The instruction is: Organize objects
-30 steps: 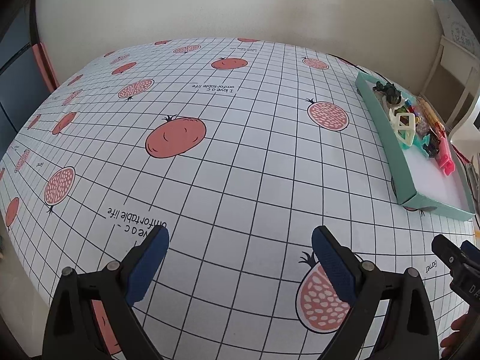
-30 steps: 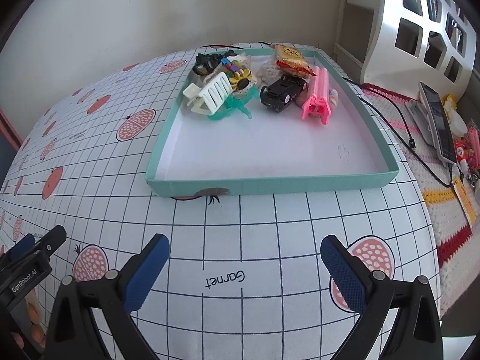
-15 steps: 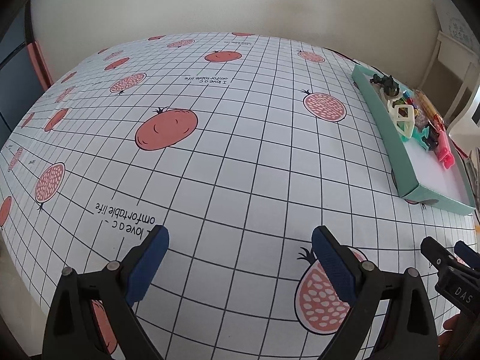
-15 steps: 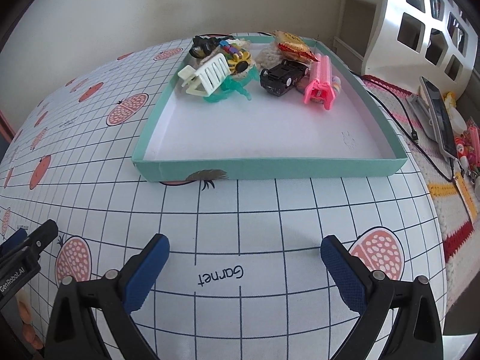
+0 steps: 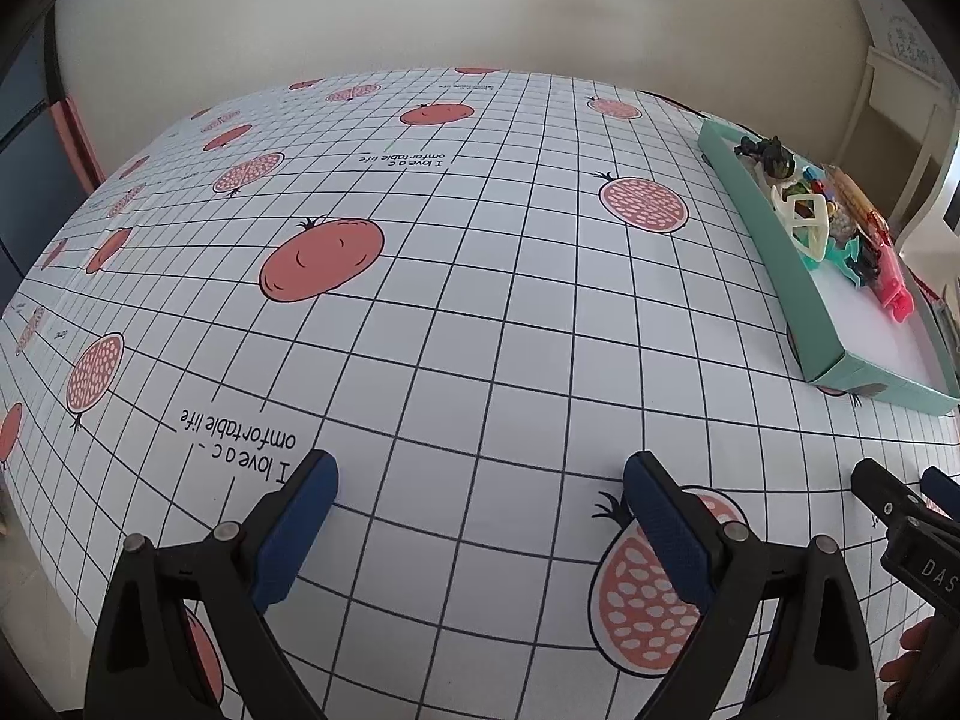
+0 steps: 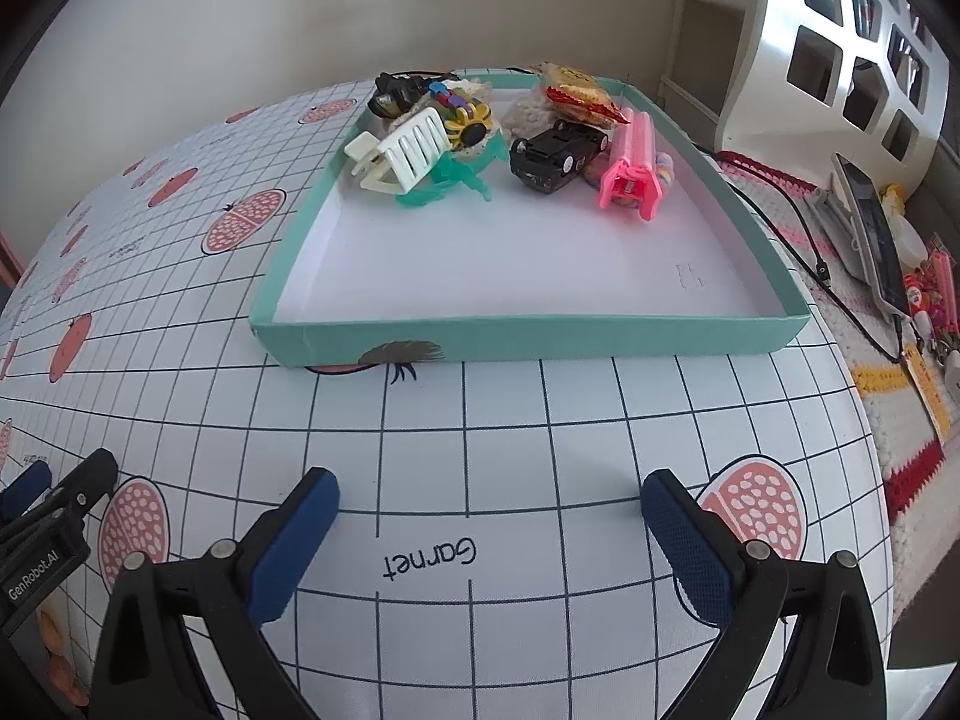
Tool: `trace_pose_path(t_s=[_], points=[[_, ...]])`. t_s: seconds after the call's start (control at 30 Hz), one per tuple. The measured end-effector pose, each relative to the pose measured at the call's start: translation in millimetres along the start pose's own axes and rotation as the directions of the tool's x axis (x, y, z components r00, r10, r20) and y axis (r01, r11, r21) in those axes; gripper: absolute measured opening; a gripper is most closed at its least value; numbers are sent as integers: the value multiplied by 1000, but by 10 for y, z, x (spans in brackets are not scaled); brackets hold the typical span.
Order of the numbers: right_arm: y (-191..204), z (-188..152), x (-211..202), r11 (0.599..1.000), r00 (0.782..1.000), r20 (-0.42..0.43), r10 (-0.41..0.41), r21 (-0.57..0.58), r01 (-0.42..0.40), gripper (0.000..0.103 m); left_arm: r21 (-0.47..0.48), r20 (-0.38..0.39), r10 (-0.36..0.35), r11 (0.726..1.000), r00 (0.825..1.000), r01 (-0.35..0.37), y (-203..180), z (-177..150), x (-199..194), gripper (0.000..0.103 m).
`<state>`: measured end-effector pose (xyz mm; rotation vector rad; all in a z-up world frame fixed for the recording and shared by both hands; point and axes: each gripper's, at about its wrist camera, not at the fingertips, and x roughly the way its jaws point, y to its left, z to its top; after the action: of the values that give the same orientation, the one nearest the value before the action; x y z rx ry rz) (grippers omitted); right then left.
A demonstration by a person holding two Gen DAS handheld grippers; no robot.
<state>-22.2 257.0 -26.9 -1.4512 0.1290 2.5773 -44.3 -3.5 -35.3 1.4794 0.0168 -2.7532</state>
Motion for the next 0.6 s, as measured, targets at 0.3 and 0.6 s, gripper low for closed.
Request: trace_pose_path(t_s=[0.3, 0.6], points=[[10, -1, 9, 1000, 1000, 10, -5, 4, 5, 103, 7, 7, -8, 1000, 1000, 8, -1, -10, 4, 100], [12, -23, 5, 1000, 1000, 30, -6, 6, 5, 103, 8, 15, -10, 1000, 1000, 10, -24, -21, 13, 103]])
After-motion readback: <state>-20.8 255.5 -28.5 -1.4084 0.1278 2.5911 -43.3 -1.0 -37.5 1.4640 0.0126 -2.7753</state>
